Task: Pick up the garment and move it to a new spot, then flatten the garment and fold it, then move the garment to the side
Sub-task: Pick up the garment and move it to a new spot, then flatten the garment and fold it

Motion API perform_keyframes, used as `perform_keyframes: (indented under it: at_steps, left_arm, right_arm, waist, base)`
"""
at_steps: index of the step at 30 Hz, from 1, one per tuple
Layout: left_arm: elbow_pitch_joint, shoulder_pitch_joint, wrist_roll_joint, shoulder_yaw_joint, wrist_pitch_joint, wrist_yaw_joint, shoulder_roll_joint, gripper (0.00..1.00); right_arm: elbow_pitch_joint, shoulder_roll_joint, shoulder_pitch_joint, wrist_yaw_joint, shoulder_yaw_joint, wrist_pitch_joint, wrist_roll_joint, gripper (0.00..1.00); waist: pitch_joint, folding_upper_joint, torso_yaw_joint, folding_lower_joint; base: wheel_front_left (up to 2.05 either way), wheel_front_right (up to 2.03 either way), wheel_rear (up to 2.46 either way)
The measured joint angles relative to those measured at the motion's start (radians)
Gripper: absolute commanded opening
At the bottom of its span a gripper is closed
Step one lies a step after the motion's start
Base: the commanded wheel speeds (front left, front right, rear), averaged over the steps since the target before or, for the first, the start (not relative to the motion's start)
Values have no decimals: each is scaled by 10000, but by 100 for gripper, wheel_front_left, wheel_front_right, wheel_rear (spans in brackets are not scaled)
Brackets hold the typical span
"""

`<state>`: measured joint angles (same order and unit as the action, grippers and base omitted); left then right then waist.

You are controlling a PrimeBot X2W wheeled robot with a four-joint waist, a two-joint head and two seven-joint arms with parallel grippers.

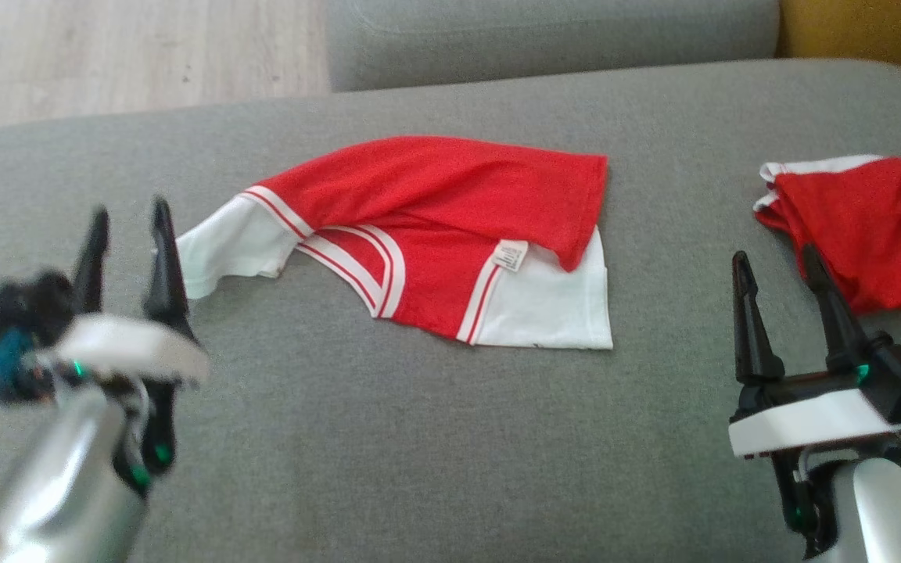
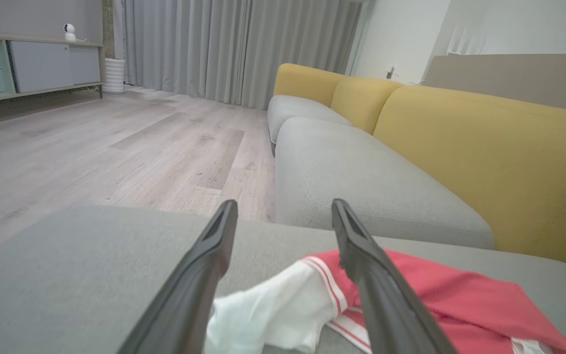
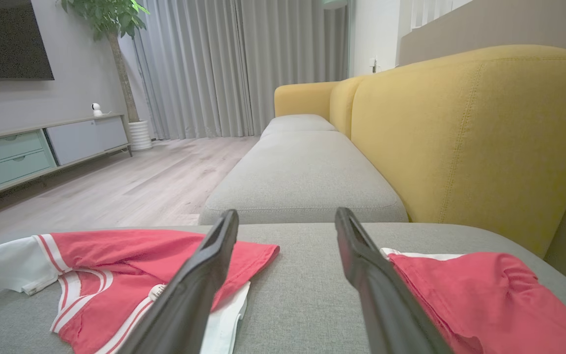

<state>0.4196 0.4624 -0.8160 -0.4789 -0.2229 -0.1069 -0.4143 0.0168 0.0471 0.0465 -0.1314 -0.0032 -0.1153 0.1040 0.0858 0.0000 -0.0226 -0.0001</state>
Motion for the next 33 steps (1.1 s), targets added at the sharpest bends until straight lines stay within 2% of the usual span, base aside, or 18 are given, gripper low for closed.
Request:
perform_keyframes:
  at_steps: [9,15,21,33]
  left_arm:
    - [-2161,-3097,464,-2,-259,-1214,391,100]
    - [-3070,-4366,1045,-10,-263,-1666,654,100]
    - [-3260,-4895,1335,-67,-263,-1745,834,100]
    - [-2943,-4896,1580,-100,-265,-1570,1057,100]
  right_arm:
    - [453,-6,-891,0,-50,-31,-88,100]
    - [792,-12,-1040,0,-54,-236,-88,100]
    - [1373,-15,-1244,0,10,-445,-63,100]
    - [2125,-17,-1198,0,196,-702,15,100]
  waist:
    - [-596,0,410,-1]
    - [-864,0,531,-1]
    - [-973,0,625,0]
    - [-986,0,642,1]
  base:
    - [0,0,0]
    - [0,0,0]
    - [0,0,0]
    - [0,0,0]
